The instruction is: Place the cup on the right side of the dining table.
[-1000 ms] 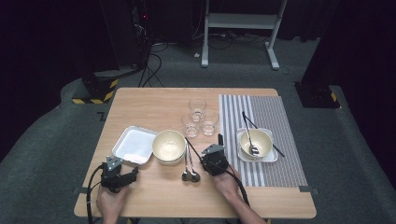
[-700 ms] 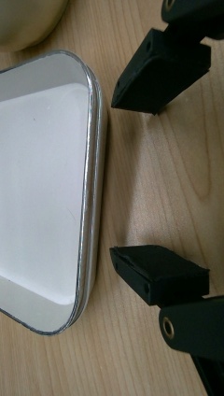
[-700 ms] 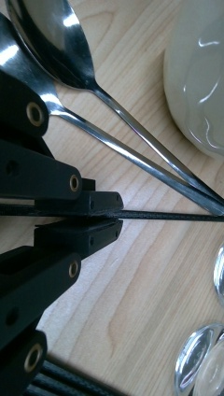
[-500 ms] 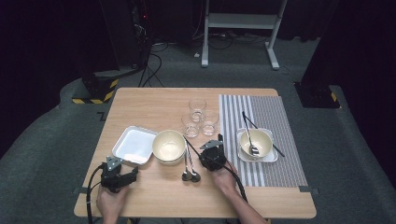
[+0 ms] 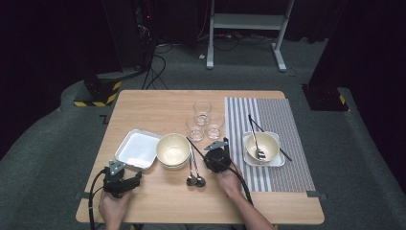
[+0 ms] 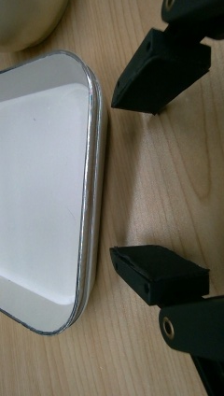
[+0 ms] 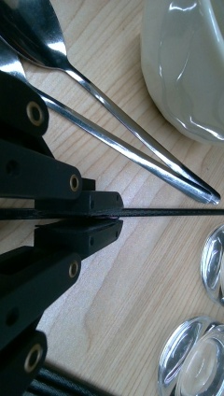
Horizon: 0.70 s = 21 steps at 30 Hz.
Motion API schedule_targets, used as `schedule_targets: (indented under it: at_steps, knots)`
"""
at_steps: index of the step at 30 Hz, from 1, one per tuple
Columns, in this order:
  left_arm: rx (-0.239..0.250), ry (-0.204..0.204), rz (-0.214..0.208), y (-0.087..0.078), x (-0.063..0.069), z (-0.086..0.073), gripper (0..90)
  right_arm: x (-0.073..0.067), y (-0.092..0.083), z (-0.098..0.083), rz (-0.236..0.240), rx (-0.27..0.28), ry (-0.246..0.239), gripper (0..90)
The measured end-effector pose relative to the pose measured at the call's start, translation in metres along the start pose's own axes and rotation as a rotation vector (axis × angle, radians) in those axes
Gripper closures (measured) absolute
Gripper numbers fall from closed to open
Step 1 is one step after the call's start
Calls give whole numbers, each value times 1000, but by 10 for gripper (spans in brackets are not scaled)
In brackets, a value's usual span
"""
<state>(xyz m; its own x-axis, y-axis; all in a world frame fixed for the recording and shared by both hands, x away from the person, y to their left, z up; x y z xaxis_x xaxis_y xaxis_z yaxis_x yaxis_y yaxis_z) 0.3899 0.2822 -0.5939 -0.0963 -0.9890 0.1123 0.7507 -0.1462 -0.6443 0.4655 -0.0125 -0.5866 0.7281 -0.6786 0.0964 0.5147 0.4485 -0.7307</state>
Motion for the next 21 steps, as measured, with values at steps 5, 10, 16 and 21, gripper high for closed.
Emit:
schedule_targets:
  at_steps: [5, 10, 16, 21]
  knots:
    - [0, 0, -1, 0, 0, 0, 238, -2, -3, -3, 12, -1, -3, 793]
    - [0, 1, 0, 0, 0, 0, 238, -2, -12, -13, 12, 1, -1, 791]
    - [0, 4, 2, 0, 0, 0, 238, -3, -17, -18, -8, -5, -20, 811]
    - [1, 3, 1, 0, 0, 0, 238, -3, -16, -17, -15, -9, -23, 840]
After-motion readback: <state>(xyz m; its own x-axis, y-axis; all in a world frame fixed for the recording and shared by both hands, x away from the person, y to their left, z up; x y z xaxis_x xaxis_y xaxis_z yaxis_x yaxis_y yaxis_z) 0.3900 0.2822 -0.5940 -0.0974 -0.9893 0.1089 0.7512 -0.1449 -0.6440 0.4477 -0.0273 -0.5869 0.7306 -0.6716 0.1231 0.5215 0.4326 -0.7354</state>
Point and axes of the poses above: each handheld gripper's, and its own axes: y roughly forward along the jaws, z roughly out of its top, x roughly to its right, the point moved 9 cm from there along y, roughly forward along the jaws, and after that the axes turned 8 degrees about -y, right-handed, at the moved point
